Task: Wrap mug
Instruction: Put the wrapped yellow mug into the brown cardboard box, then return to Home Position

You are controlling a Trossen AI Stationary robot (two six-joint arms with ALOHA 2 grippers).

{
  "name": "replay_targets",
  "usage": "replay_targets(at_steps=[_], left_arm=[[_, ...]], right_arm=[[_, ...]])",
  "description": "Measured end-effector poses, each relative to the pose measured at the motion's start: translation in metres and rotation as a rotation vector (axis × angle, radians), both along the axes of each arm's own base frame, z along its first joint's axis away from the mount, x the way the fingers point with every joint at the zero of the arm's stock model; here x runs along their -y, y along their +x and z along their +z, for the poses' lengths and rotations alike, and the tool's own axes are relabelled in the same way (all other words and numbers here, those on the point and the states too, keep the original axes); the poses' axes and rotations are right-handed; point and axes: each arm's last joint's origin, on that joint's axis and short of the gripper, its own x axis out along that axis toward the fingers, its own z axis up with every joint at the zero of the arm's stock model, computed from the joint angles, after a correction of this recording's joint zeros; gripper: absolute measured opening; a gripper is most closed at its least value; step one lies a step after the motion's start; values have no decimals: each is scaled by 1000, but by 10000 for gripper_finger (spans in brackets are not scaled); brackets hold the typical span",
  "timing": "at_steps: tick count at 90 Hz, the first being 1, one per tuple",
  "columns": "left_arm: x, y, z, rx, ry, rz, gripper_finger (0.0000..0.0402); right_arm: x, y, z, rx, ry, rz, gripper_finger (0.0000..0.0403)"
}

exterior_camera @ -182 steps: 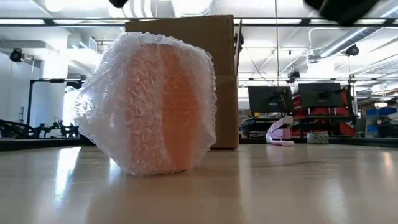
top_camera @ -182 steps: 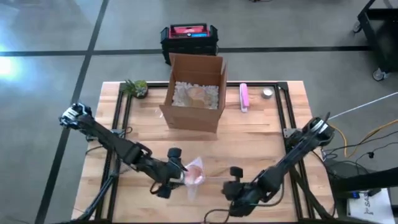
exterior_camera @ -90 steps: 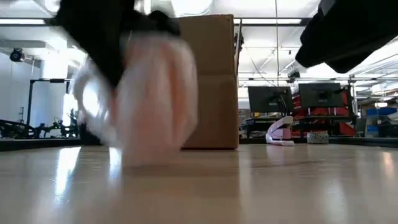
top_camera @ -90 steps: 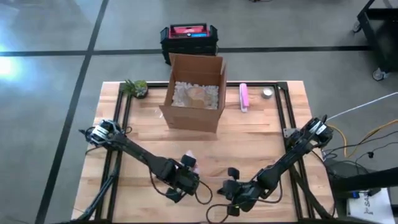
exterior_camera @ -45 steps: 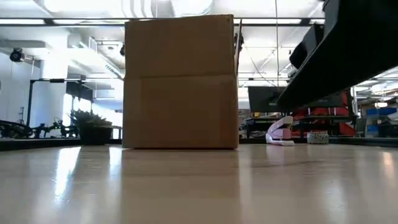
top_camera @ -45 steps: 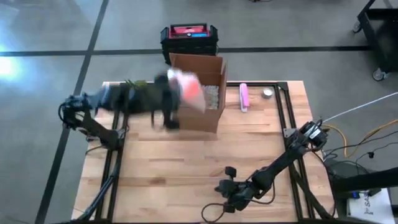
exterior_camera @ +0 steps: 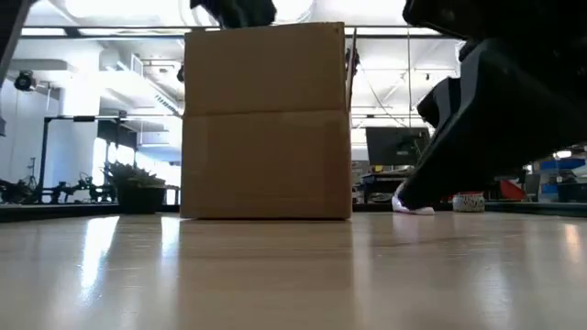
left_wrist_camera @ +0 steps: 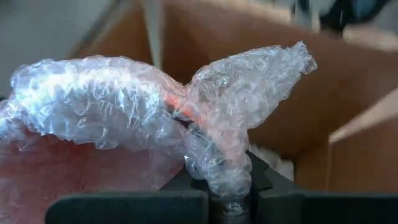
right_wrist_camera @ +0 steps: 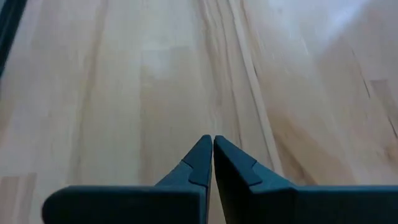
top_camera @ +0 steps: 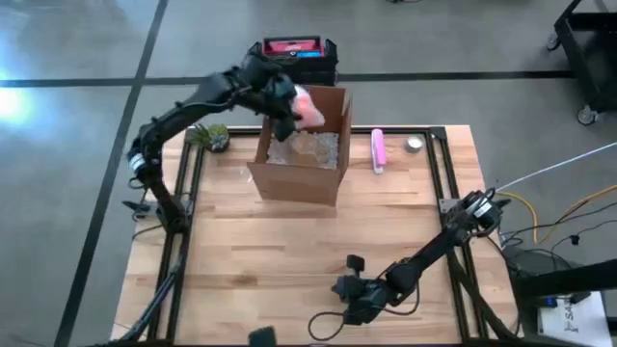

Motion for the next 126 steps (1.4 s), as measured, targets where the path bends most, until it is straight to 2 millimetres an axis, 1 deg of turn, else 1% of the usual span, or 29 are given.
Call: replay_targets(at_steps=[12,18,34,43,50,58,74,81,87,92,96,105,113,120,126], left_arm=[[-3,18,-34,-195,23,3,8],[-6,27,-49,-253,3,-14,8],[-11,39,-78,-361,-7,-47,7],[-15,44,-88,-397,-6,-44,19],[-16,45,-92,-400,-19,-40,39],[-15,46,-94,-397,-57,-28,71],[-14,45,-93,-404,-76,-16,165],[-13,43,-85,-413,-81,-18,207],[-11,41,-73,-405,-74,-20,237],[-8,37,-56,-379,-56,-13,254],[-5,32,-38,-348,-26,-1,261],[6,13,8,-277,49,24,266],[20,-9,45,-207,95,33,258],[35,-31,70,-161,122,31,245],[51,-53,87,-131,134,26,229]], right_arm=[[0,-1,-1,-14,-6,4,2],[0,-1,-1,-12,-3,4,2],[-1,-2,-1,-26,17,11,2],[-1,-2,-1,-27,17,11,2],[-1,-2,-1,-26,22,6,2],[-1,-2,-1,-27,22,5,2],[-1,-2,-2,-27,27,2,2],[-2,-3,-2,-30,28,3,2],[-3,-3,-2,-32,28,6,2],[-2,-4,-2,-33,26,7,2],[-2,-4,-1,-38,22,8,2],[0,-6,8,-61,17,4,2],[0,-8,21,-93,14,10,2],[1,-8,42,-102,-1,21,2],[4,-11,63,-108,-28,43,2]])
